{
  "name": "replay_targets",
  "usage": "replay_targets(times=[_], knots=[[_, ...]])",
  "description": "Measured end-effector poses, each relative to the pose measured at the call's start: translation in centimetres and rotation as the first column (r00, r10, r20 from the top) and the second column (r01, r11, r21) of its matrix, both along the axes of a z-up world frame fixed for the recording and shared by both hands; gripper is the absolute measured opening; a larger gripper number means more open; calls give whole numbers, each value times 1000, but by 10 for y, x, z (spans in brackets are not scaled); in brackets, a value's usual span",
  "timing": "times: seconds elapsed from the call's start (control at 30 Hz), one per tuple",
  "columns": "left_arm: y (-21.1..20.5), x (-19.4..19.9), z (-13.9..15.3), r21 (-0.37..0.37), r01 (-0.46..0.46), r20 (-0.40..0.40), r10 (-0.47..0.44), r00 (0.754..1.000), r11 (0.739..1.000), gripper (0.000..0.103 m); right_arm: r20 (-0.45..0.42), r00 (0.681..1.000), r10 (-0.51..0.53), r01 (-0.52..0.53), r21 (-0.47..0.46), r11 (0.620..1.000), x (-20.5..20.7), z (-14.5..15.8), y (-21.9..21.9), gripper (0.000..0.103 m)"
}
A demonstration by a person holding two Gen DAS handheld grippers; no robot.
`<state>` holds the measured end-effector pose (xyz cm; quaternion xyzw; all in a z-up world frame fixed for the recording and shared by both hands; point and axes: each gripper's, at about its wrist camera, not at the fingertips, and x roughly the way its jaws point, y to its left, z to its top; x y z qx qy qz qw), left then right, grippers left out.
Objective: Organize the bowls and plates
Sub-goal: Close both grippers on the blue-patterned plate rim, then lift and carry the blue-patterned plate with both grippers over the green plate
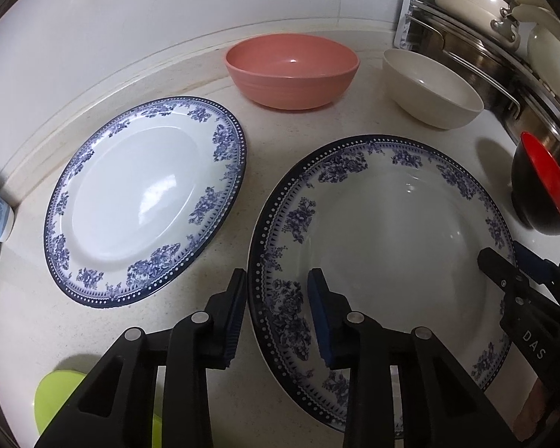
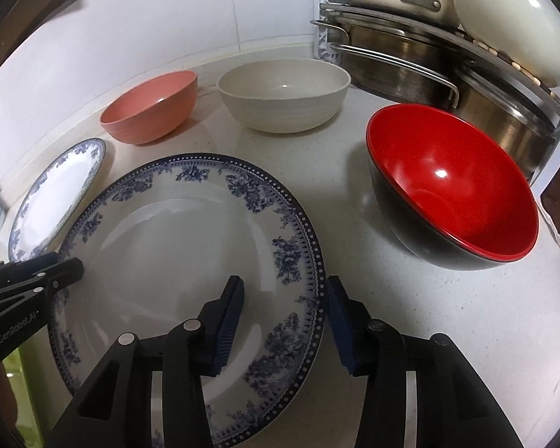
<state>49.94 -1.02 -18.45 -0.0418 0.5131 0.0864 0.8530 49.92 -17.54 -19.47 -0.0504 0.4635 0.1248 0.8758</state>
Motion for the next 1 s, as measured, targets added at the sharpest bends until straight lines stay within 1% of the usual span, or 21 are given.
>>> replay_targets(times=[0.13,0.3,0.53,0.73,1.0], knots=[[-1,-3,2,9,-8,14,8,1000,1000,33,-5,1000,2,-2,1,1000,-2,0,-1,44],[-1,-9,10,-2,-17,39,18,999,1000,33,18,1000,1,-1,-2,1000,-7,10,-2,44],[1,-24,33,-6,-24,92,24,995,1000,32,48,999,-2,2,8,1000,-21,31,-5,44],[7,-39,53,-21,-33,132,36,991,999,32,101,995,4,-5,3,1000,-39,55,-3,44],[21,-78,82,-4,-74,207,73,976,997,32,140,989,41,-45,21,999,-67,81,6,44]])
